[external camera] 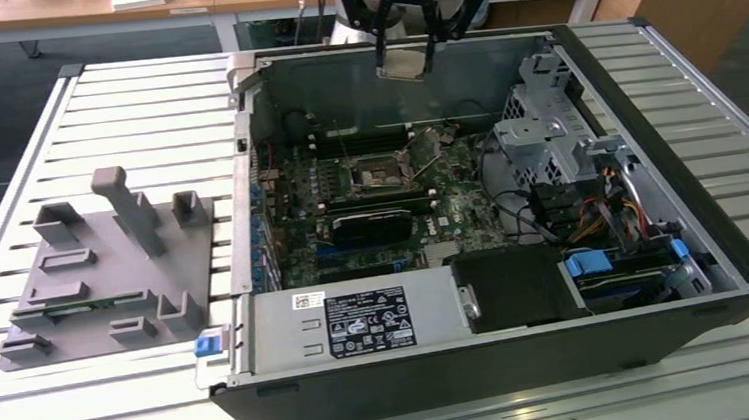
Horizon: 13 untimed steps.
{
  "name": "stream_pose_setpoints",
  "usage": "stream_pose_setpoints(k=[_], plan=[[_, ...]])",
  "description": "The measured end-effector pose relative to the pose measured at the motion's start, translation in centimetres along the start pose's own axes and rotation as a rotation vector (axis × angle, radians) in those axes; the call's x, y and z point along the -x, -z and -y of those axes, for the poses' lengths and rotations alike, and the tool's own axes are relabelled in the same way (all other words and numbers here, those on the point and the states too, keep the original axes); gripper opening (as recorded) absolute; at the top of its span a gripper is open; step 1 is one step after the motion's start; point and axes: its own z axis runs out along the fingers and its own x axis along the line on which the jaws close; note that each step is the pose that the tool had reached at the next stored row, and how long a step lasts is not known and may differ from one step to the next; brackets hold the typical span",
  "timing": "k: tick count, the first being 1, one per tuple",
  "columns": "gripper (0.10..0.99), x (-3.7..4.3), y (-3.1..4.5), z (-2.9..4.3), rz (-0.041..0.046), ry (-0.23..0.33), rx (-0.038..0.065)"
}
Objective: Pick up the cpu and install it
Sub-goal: 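Place the cpu into insertion slot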
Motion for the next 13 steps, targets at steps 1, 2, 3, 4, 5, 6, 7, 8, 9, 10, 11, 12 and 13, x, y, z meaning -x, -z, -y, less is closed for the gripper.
stream_pose_setpoints(k=[1, 2, 3, 4, 5, 6, 7, 8, 9, 10, 11, 12, 13], plan=[[0.537, 0.0, 0.0, 0.0, 0.0003, -0.005, 0.0], [0.537, 0.0, 0.0, 0.0, 0.0006, -0.01, 0.0], [0.537, 0.0, -0.01, 0.0, 0.001, -0.014, 0.0], [0.537, 0.0, -0.01, 0.0, 0.0013, -0.019, 0.0], [0.537, 0.0, -0.01, 0.0, 0.0017, -0.024, 0.0], [0.537, 0.0, -0.01, 0.0, 0.002, -0.029, 0.0], [0.537, 0.0, -0.02, 0.0, 0.0023, -0.034, 0.0], [0.537, 0.0, -0.02, 0.0, 0.0026, -0.038, 0.001], [0.537, 0.0, -0.02, 0.0, 0.0029, -0.043, 0.001], [0.537, 0.0, -0.02, 0.0, 0.0032, -0.048, 0.001], [0.537, 0.0, -0.02, 0.0, 0.0036, -0.053, 0.001], [0.537, 0.0, -0.02, 0.0, 0.0039, -0.057, 0.001], [0.537, 0.0, -0.03, 0.0, 0.0042, -0.061, 0.001]])
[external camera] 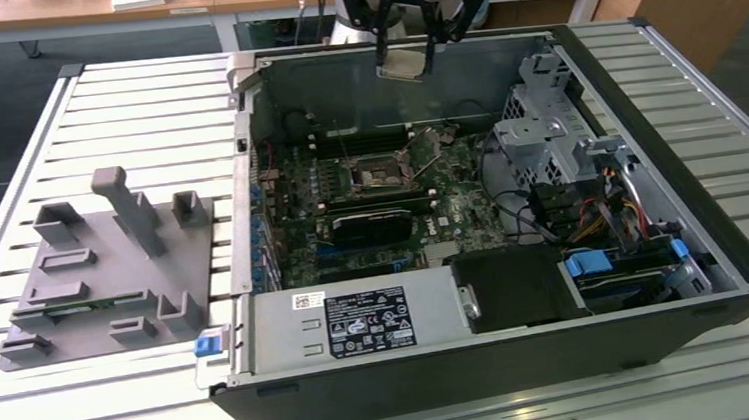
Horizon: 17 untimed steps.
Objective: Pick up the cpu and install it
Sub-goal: 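Place the cpu into insertion slot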
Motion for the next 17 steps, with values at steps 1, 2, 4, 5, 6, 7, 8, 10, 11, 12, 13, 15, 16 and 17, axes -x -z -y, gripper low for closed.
stream_pose_setpoints(k=[1, 2, 4, 5, 6, 7, 8, 10, 11, 12, 13, 15, 16, 17], plan=[[0.537, 0.0, 0.0, 0.0, 0.0003, -0.004, 0.0], [0.537, 0.0, -0.01, 0.0, 0.0006, -0.009, 0.0], [0.537, 0.0, -0.01, 0.0, 0.0012, -0.018, 0.0], [0.537, 0.0, -0.01, 0.0, 0.0015, -0.022, 0.0], [0.537, 0.0, -0.01, 0.0, 0.0018, -0.027, 0.0], [0.537, 0.0, -0.01, 0.0, 0.0021, -0.031, 0.0], [0.537, 0.0, -0.01, 0.0, 0.0024, -0.036, 0.0], [0.537, 0.0, -0.02, 0.0, 0.003, -0.044, 0.001], [0.537, 0.0, -0.02, 0.0, 0.0032, -0.049, 0.001], [0.537, 0.0, -0.02, 0.0, 0.0036, -0.053, 0.001], [0.537, 0.0, -0.02, 0.0, 0.0038, -0.057, 0.001], [0.537, 0.0, -0.03, 0.0, 0.0045, -0.066, 0.001], [0.537, 0.0, -0.03, 0.0, 0.0048, -0.071, 0.001], [0.537, 0.0, -0.03, 0.0, 0.005, -0.075, 0.001]])
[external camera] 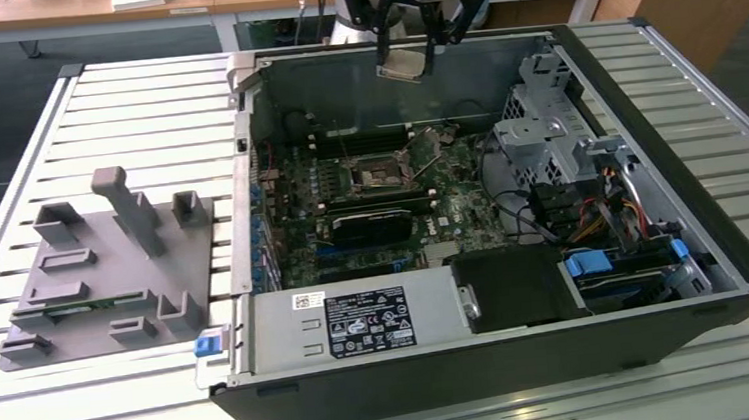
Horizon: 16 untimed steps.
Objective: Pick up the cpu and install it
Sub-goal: 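Place the cpu into insertion slot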
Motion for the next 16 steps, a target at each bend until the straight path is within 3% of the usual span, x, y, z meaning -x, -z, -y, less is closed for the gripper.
stream_pose_setpoints(k=[16], plan=[[0.537, 0.0, -0.03, 0.0, 0.0049, -0.072, 0.001]])
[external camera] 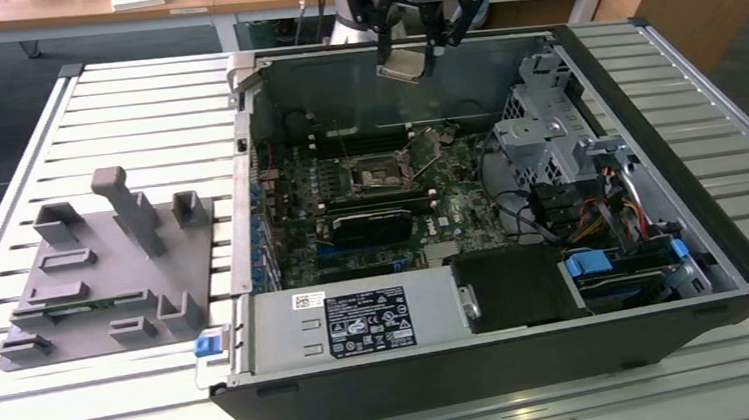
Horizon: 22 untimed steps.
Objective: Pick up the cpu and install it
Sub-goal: 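Place the cpu into insertion slot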
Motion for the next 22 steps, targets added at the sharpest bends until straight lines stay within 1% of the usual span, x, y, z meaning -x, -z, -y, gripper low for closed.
stream_pose_setpoints(k=[22], plan=[[0.537, 0.0, -0.04, 0.0, 0.0068, -0.1, 0.001]])
